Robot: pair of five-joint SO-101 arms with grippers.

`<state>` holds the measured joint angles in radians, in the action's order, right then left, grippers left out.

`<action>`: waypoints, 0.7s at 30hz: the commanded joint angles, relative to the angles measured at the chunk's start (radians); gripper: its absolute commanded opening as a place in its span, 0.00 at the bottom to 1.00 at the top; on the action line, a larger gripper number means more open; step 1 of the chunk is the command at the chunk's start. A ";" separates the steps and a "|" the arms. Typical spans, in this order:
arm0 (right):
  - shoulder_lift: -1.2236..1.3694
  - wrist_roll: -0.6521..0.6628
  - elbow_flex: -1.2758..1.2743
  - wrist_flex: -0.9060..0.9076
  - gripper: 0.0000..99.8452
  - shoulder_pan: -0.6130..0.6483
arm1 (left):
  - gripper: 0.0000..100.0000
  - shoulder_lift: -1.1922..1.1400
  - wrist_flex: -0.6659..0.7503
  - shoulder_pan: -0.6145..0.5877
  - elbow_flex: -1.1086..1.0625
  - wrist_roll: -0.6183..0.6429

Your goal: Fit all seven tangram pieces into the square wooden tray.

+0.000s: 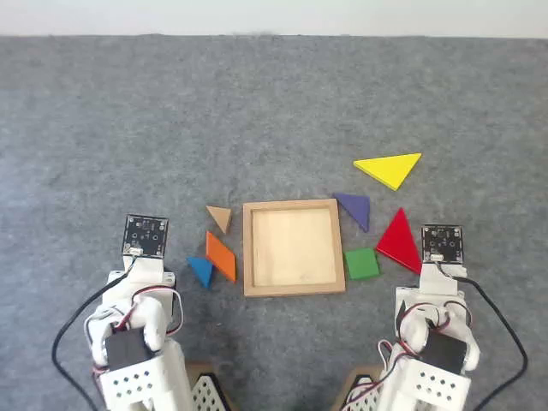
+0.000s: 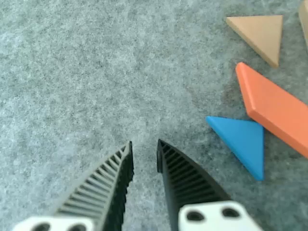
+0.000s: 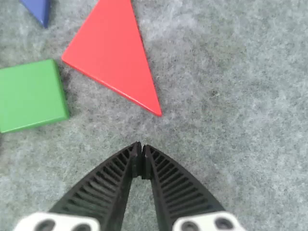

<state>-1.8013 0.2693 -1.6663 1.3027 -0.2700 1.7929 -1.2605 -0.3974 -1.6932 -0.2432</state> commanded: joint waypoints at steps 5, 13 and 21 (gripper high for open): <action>-0.005 0.012 -0.017 0.004 0.01 -0.007 | 0.08 0.017 -0.005 -0.005 0.010 0.008; -0.005 0.012 -0.017 0.004 0.01 -0.001 | 0.08 0.017 -0.005 -0.005 0.010 0.008; -0.007 0.249 -0.009 -0.246 0.01 -0.062 | 0.08 0.017 -0.005 -0.005 0.010 0.008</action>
<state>-1.8013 0.3552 -1.6663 1.2290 -0.3130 1.7929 -1.2605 -0.3974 -1.6932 -0.2432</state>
